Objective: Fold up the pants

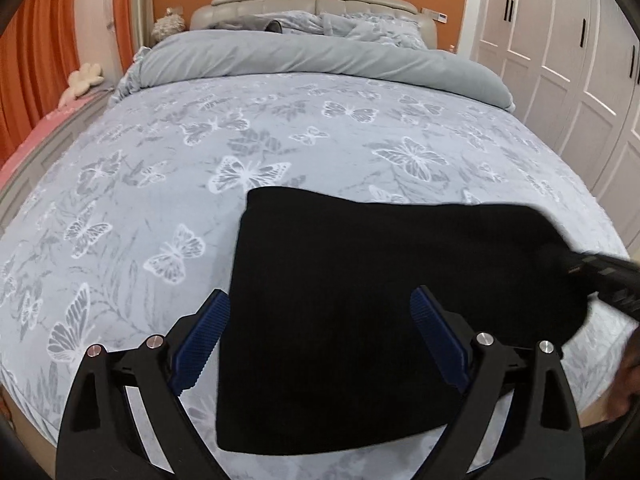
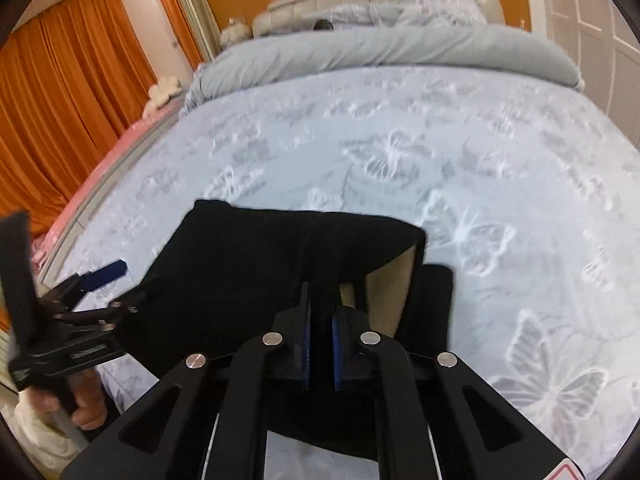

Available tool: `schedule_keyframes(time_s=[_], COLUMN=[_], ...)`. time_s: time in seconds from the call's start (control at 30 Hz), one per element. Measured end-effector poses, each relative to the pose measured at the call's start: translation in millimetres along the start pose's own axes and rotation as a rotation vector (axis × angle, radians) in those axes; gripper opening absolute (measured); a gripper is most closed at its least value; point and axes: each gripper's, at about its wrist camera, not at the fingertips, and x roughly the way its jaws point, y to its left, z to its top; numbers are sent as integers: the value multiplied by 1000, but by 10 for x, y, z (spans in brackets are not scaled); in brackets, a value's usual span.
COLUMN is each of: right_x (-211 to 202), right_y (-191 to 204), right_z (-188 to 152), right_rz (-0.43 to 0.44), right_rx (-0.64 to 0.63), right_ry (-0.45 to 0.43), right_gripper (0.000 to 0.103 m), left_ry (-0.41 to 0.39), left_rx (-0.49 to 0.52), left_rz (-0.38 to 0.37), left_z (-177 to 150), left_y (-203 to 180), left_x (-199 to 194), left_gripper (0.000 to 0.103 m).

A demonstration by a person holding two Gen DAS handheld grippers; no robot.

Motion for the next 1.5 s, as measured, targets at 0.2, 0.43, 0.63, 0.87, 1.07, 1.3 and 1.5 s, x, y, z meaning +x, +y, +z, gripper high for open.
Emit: schedule_keyframes(time_s=[0.2, 0.43, 0.63, 0.87, 1.07, 1.3, 1.5], right_x=[417, 511, 284, -53, 235, -270, 814], right_y=[-346, -356, -182, -325, -363, -317, -618], right_z=[-262, -325, -179, -112, -224, 230, 288], right_rz=[-3, 115, 115, 39, -103, -55, -140], right_rx=[108, 164, 113, 96, 33, 70, 128], right_ry=[235, 240, 144, 64, 194, -110, 204], right_gripper=[46, 33, 14, 15, 31, 9, 5], left_ry=[52, 66, 67, 67, 86, 100, 161], left_rx=[48, 52, 60, 61, 62, 34, 23], left_rz=[47, 37, 27, 23, 22, 30, 33], left_z=[-76, -113, -125, -122, -130, -109, -162], left_y=[-74, -73, -134, -171, -204, -137, -49], left_x=[174, 197, 186, 171, 208, 254, 390], left_gripper=[91, 91, 91, 92, 92, 94, 94])
